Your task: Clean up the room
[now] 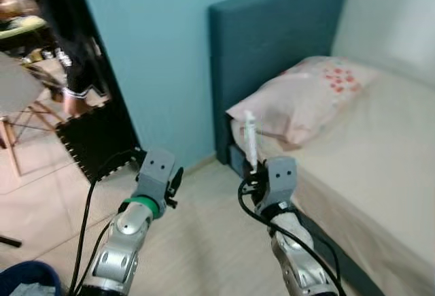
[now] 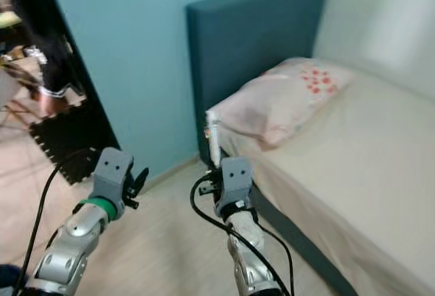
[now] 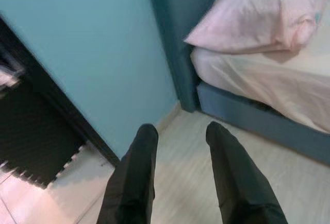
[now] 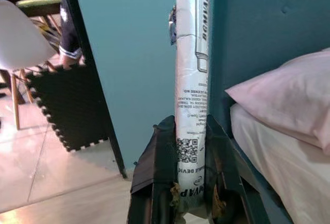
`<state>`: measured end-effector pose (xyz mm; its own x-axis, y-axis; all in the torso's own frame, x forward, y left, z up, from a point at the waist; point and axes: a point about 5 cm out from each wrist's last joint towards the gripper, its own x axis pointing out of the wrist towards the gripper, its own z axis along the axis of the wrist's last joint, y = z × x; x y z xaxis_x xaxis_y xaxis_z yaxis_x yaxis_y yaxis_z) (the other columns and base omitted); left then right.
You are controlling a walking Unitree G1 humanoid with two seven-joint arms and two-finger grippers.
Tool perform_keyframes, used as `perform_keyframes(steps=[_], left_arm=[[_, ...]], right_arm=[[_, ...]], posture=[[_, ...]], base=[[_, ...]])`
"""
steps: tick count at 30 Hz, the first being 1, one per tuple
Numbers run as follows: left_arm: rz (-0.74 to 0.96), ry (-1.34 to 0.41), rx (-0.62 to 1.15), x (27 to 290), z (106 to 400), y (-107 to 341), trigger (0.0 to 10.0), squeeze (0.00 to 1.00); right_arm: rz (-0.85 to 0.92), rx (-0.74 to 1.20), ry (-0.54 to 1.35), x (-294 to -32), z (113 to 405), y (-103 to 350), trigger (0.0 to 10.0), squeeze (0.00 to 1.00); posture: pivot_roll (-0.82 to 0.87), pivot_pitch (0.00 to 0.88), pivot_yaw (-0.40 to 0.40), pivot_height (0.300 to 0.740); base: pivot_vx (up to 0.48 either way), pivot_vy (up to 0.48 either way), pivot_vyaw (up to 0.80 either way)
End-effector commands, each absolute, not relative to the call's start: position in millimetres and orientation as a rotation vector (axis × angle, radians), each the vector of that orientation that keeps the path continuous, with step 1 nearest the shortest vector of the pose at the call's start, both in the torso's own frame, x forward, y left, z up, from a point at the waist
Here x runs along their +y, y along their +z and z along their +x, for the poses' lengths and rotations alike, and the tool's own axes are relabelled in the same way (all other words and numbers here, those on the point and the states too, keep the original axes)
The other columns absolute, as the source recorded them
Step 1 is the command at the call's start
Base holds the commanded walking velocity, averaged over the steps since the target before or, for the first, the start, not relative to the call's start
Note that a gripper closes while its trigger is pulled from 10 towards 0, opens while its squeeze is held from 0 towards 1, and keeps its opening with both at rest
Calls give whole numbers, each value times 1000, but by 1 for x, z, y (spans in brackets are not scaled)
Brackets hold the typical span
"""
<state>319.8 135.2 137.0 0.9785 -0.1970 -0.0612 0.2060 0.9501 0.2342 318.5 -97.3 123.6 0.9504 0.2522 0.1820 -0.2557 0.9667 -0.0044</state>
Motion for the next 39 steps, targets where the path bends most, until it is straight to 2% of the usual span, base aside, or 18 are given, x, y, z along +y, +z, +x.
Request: perform_keyframes(steps=[1,14,17,39], left_arm=[[254,-178,69,144,318,129,10000,0],[294,-98,147,163,306,106,10000,0],[308,-68,173,169,302,99,10000,0],[310,-21,155,166,310,105,10000,0]], right_arm=[[24,-152,299,-89,315,116,10000,0],[12,39,429,-84,299,70,10000,0],[12,31,458,-81,297,72,10000,0],[45,-28,482,-75,305,85,10000,0]], posture=[[-75,0,89,740],[-60,0,71,740],[-58,0,70,740],[-53,0,69,740]], base=[[0,0,794],[0,0,790],[0,0,788],[0,0,785]])
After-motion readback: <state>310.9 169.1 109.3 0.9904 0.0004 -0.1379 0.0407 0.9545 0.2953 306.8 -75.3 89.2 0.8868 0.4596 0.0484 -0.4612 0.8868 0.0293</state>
